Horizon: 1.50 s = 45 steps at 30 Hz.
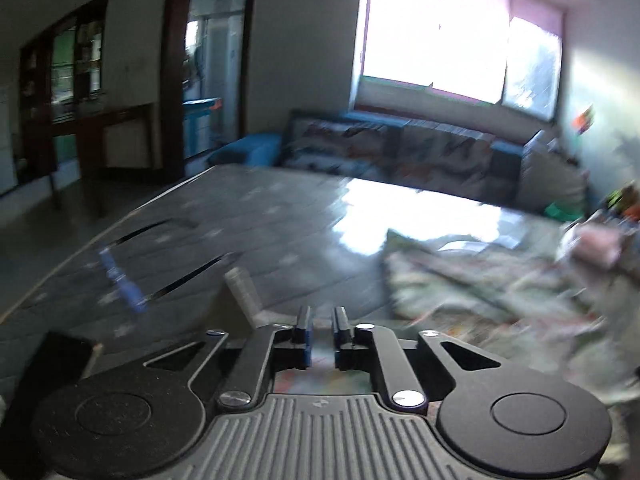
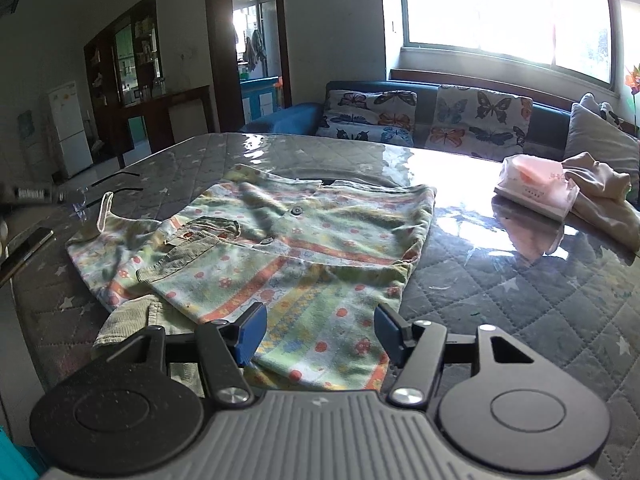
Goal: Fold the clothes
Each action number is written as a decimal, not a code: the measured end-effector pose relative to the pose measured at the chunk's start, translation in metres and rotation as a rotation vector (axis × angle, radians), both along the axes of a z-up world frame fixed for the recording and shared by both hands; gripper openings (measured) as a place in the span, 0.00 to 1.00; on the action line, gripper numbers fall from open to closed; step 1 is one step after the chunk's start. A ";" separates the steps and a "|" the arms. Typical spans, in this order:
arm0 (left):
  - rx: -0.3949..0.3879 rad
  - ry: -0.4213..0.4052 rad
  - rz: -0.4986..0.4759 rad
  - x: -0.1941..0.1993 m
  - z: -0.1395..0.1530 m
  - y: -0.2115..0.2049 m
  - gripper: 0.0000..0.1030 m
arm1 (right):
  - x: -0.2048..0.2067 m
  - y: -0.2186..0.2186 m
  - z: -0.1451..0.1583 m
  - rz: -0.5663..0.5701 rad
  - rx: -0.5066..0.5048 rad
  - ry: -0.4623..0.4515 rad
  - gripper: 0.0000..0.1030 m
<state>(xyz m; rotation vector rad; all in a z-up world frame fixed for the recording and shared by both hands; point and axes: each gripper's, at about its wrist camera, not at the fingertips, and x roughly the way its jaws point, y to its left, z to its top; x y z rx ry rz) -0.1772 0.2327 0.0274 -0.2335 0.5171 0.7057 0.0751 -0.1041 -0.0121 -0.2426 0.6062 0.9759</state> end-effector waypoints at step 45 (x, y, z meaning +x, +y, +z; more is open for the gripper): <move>-0.272 -0.253 -0.507 0.066 0.065 -0.044 0.08 | 0.000 -0.010 0.000 -0.038 0.056 0.022 0.60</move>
